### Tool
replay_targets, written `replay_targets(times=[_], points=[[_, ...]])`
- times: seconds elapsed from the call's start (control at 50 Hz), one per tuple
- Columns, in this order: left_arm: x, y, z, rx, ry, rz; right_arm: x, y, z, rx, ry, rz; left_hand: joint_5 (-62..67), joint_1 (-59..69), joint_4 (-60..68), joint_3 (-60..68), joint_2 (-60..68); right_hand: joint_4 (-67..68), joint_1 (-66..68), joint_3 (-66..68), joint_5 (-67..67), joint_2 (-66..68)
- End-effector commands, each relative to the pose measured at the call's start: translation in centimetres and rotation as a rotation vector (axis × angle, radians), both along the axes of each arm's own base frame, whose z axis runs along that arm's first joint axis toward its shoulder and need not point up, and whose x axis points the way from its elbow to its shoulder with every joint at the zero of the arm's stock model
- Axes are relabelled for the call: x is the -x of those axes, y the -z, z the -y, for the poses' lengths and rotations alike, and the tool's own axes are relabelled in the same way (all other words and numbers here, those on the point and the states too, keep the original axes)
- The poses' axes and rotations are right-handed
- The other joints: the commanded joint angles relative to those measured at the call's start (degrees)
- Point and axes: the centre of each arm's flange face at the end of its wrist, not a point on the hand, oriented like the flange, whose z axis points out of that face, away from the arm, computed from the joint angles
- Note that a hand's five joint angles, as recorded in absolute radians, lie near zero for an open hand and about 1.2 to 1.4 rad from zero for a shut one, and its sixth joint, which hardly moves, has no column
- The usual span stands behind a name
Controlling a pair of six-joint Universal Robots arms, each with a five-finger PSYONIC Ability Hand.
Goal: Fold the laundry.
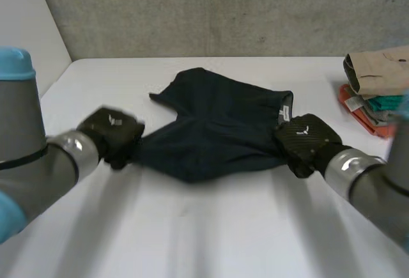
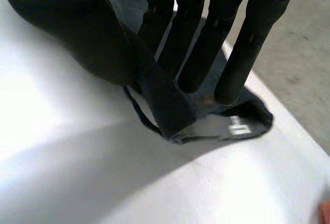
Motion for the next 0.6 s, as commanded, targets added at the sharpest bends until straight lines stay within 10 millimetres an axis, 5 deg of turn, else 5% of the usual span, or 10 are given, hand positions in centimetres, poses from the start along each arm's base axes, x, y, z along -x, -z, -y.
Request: replay_targets(times=[0.02,0.1,0.18,0.38,0.5,0.6], points=[[-2.4,1.8,-3.5,-0.191,0.151,0.216,3.0,-0.5,-5.0,-0.318,-0.219,-0.332,13.56,14.56,11.54,11.99,11.49,11.73,15.85,12.28,12.13,12.72],[-1.6,2.0,-4.4,-0.209,0.216,0.204,3.7,-0.5,-5.5,-0.391,-0.312,-0.494,13.56,14.56,11.54,11.99,11.49,11.73,15.85,12.28,12.13,12.72],[-0.8,1.9,-3.3,-0.183,0.204,0.219,3.0,-0.6,-2.7,-0.329,-0.194,-0.428,13.56,14.56,11.54,11.99,11.49,11.73,15.85,12.28,12.13,12.72],[3.6,-4.3,6.2,0.264,0.072,-0.033,-0.3,-4.0,5.4,0.024,0.039,-0.163,13.56,14.56,11.54,11.99,11.49,11.73,15.85,12.28,12.13,12.72],[7.1,-4.1,9.7,0.404,0.105,-0.120,-0.3,-3.3,7.8,0.074,0.127,-0.164,13.56,14.56,11.54,11.99,11.49,11.73,15.85,12.28,12.13,12.72],[9.6,-1.3,12.7,0.451,0.102,-0.102,-0.7,-1.7,11.0,0.183,0.172,-0.133,13.56,14.56,11.54,11.99,11.49,11.73,15.85,12.28,12.13,12.72]])
